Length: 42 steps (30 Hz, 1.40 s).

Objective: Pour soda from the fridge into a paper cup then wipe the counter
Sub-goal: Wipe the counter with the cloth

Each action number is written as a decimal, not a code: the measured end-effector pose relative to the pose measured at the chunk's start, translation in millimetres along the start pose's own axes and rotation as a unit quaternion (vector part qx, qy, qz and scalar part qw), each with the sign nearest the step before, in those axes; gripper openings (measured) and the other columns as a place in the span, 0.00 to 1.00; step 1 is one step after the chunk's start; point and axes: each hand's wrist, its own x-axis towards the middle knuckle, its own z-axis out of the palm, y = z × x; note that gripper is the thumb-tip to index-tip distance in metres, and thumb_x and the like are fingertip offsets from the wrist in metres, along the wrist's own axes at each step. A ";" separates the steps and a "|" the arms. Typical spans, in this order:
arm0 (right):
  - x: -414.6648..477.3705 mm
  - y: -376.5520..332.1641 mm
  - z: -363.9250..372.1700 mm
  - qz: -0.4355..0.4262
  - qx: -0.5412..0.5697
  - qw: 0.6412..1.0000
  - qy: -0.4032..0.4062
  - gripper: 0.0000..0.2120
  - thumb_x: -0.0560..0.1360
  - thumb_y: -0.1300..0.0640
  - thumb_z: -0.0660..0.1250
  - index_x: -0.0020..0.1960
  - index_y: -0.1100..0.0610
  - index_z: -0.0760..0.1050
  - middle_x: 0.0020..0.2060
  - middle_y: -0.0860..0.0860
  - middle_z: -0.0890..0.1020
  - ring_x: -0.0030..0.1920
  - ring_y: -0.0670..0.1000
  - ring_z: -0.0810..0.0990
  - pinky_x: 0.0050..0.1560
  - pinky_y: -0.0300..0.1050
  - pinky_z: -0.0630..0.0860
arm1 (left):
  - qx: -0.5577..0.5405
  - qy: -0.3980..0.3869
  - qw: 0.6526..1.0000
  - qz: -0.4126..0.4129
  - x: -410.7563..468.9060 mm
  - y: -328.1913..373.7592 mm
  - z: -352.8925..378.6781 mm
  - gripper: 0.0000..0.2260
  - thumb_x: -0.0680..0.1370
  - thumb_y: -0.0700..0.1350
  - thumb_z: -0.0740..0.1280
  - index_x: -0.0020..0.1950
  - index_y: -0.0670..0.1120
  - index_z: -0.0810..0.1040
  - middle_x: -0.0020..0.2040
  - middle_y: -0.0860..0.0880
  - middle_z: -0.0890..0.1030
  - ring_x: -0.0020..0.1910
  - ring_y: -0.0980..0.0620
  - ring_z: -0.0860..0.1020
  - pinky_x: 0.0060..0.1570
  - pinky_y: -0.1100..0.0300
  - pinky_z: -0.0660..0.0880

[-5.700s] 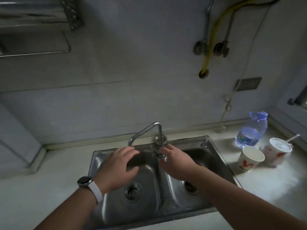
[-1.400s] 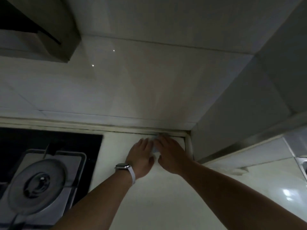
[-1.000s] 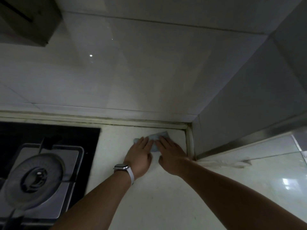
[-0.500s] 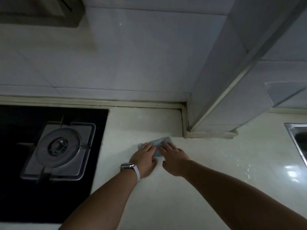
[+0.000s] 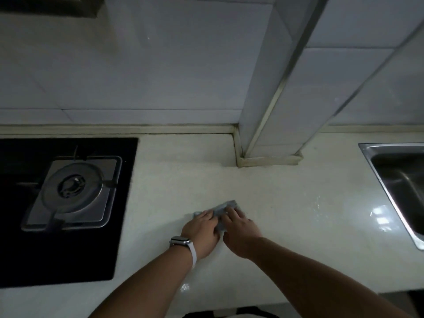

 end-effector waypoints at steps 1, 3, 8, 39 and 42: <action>-4.8 1.6 2.1 0.005 0.001 1.000 0.009 0.24 0.77 0.51 0.59 0.73 0.51 0.62 0.73 0.52 0.61 0.73 0.57 0.60 0.65 0.54 0.71 | 0.012 0.002 1.000 0.007 -2.7 5.2 1.2 0.20 0.80 0.49 0.58 0.72 0.51 0.70 0.73 0.51 0.70 0.71 0.50 0.67 0.64 0.56 0.69; -15.2 5.5 7.1 0.017 -0.003 1.000 0.020 0.21 0.78 0.49 0.58 0.70 0.49 0.64 0.69 0.52 0.65 0.69 0.57 0.65 0.62 0.54 0.73 | 0.041 0.004 0.999 0.022 -6.7 14.6 5.7 0.18 0.81 0.51 0.57 0.69 0.51 0.73 0.70 0.50 0.73 0.68 0.49 0.70 0.61 0.55 0.71; -38.6 16.7 20.7 0.039 -0.014 0.999 0.033 0.19 0.79 0.46 0.57 0.69 0.48 0.64 0.68 0.52 0.67 0.66 0.56 0.67 0.60 0.54 0.74 | 0.073 -0.007 0.996 0.059 -15.0 32.9 21.5 0.18 0.82 0.53 0.54 0.68 0.52 0.73 0.68 0.49 0.74 0.66 0.48 0.72 0.61 0.54 0.72; -98.0 178.4 21.6 0.050 0.013 0.998 0.026 0.26 0.83 0.53 0.55 0.79 0.51 0.53 0.79 0.53 0.51 0.78 0.56 0.50 0.73 0.50 0.61 | 0.104 -0.025 0.990 0.096 38.0 167.0 87.5 0.21 0.72 0.48 0.58 0.60 0.46 0.82 0.59 0.48 0.83 0.60 0.48 0.81 0.55 0.57 0.78; -84.0 182.2 14.6 0.058 0.010 0.998 0.032 0.26 0.83 0.53 0.55 0.79 0.51 0.52 0.79 0.53 0.50 0.78 0.56 0.50 0.74 0.50 0.59 | 0.073 0.002 0.993 0.093 52.8 165.2 83.5 0.20 0.77 0.44 0.65 0.69 0.45 0.75 0.69 0.46 0.76 0.70 0.47 0.72 0.64 0.55 0.72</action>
